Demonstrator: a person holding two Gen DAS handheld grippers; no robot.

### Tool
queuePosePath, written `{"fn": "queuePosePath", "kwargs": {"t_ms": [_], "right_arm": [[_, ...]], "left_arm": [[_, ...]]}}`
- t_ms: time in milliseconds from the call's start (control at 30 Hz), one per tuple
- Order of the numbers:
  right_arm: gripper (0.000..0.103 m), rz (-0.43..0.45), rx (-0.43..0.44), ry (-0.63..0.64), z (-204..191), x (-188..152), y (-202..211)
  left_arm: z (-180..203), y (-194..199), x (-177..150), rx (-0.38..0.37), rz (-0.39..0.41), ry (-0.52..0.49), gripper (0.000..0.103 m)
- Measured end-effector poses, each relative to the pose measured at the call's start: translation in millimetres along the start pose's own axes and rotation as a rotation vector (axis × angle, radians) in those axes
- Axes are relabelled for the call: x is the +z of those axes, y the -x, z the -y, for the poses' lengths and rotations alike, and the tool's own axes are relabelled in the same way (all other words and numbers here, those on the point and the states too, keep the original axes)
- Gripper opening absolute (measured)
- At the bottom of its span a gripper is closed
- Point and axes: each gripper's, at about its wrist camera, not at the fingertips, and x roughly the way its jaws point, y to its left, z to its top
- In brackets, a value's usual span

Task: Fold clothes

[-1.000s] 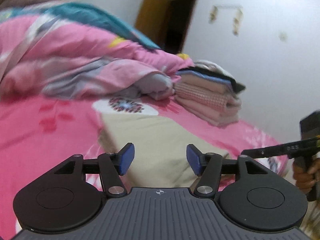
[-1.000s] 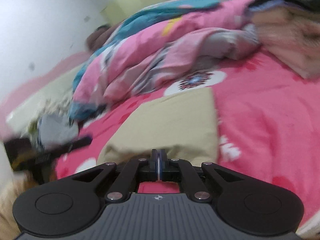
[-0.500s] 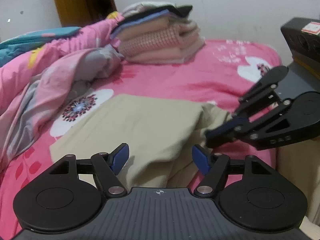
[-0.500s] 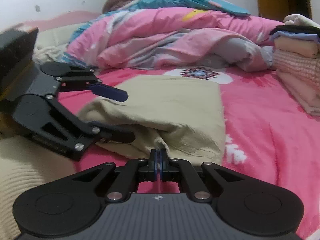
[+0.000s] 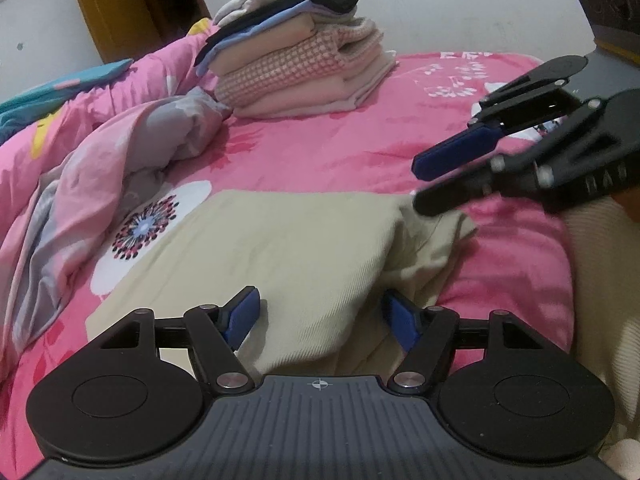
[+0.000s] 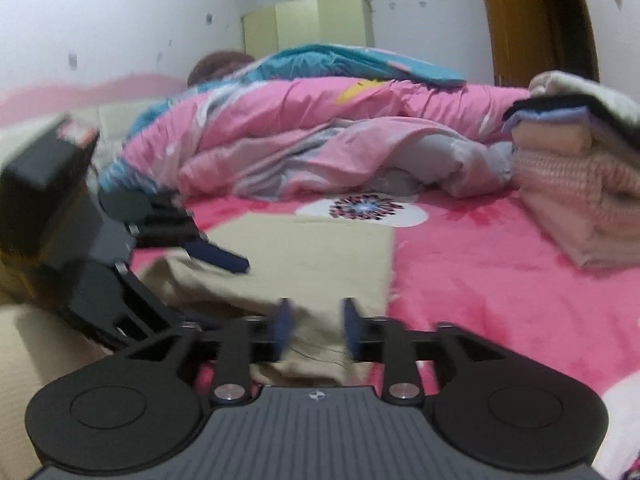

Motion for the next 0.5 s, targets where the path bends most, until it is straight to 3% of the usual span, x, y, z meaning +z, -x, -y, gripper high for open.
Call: {"fn": "queuePosePath", "kwargs": {"t_ms": [167,300,500], "right_arm": [[0.041,-0.06,-0.045,-0.025,0,-1,-14],[0.041,-0.058,-0.016,-0.019,-1,1,-14],[0.038,-0.11,-0.035,-0.008,-3,-1,-24]], "left_arm": [[1,-2,3,0.013,0.011,0.001,0.07],[-3,-1,2,0.014,0.021,0.038,0.068],[-2,0,2,0.028,0.036,0.036,0.06]]}}
